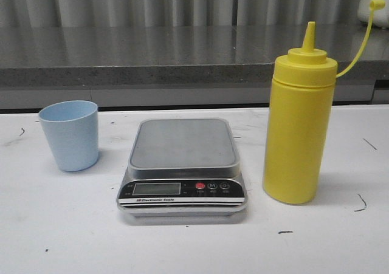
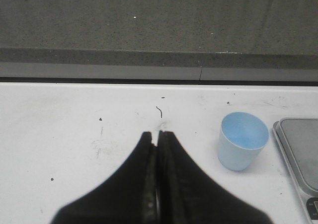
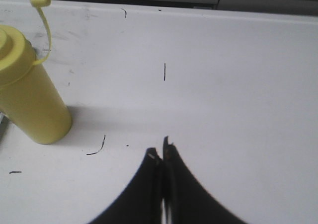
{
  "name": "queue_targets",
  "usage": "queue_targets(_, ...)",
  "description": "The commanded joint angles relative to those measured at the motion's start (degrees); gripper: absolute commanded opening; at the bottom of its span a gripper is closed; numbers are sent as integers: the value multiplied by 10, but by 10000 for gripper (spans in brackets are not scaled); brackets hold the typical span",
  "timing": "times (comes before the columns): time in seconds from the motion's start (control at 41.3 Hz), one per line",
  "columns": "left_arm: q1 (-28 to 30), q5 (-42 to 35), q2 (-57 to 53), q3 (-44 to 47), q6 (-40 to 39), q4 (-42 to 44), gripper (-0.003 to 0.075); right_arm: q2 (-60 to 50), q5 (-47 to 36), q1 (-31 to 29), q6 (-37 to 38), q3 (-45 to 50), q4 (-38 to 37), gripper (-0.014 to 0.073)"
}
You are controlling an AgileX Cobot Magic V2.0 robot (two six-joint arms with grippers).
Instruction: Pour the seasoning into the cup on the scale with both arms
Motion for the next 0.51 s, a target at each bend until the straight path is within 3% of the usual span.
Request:
queue_targets(0.0,-1,-36,7,-17,-2,-3,45,5,-26,-4,-8,-17,0,40)
queue_targets(0.097,-1,-36,7,-17,-2,-3,209,5,-18,-4,-10,-17,0,258)
queue_targets(0.169,-1,-36,7,-17,-2,-3,379,5,-16,-4,-10,-17,0,407)
queue_targets(0.242,-1,-36,7,-17,-2,-3,488,5,-14,-4,-10,-17,0,519)
queue_targets(0.339,-1,-32,11,-21,-2,-3,525,5,-13,-4,-10,-17,0,586)
queue_targets(0.484,-2,-2,57,-53,7,-13,523,5,-13,-4,-10,-17,0,581)
